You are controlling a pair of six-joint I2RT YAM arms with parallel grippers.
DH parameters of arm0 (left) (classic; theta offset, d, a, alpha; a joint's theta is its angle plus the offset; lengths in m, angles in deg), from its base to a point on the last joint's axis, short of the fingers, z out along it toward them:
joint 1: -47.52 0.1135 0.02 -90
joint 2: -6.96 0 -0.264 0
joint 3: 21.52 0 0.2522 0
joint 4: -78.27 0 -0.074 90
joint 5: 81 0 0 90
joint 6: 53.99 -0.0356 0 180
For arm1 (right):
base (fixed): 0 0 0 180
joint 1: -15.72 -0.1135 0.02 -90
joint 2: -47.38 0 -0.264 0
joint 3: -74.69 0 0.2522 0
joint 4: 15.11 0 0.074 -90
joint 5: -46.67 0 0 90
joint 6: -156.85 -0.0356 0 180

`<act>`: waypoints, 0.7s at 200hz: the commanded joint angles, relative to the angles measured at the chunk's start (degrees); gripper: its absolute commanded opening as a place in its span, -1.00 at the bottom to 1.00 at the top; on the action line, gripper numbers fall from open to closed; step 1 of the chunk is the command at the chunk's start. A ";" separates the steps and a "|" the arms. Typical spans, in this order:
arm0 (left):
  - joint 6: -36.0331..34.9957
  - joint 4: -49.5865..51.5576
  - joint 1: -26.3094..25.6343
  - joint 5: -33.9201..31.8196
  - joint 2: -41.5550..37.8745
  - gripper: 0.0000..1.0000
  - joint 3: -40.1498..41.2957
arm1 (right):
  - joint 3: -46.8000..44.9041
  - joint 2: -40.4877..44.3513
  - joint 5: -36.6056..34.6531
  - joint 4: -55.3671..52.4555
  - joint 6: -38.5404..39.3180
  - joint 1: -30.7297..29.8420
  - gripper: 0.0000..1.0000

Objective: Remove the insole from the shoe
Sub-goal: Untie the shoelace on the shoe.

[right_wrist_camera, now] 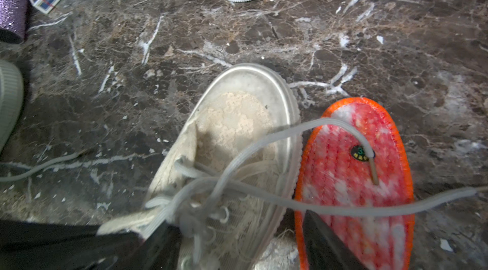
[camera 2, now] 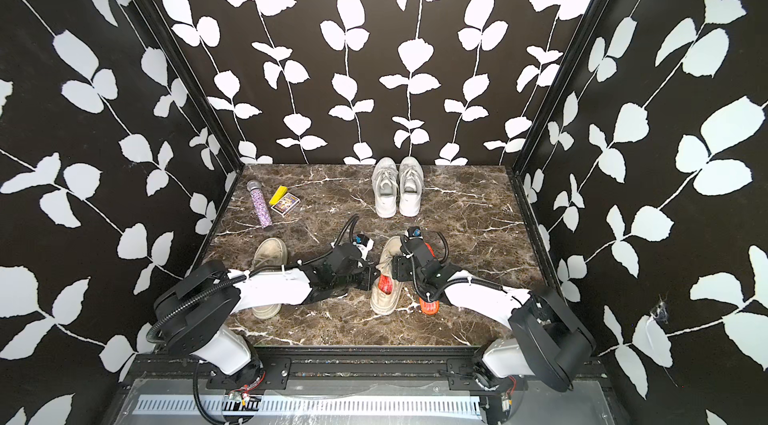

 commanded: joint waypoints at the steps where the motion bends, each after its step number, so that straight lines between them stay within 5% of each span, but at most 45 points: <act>1: -0.27 -1.42 -0.18 0.20 -1.09 -1.00 -2.56 | -1.28 2.37 0.52 1.67 1.19 0.40 0.42; 70: 0.54 -1.45 -0.18 -0.32 -1.22 -1.00 -2.09 | -2.81 2.85 0.61 2.79 1.25 1.03 0.34; 140: 0.45 -1.58 -0.19 -0.24 -1.09 -1.00 -1.97 | -0.98 0.58 -3.68 1.56 0.22 1.05 0.06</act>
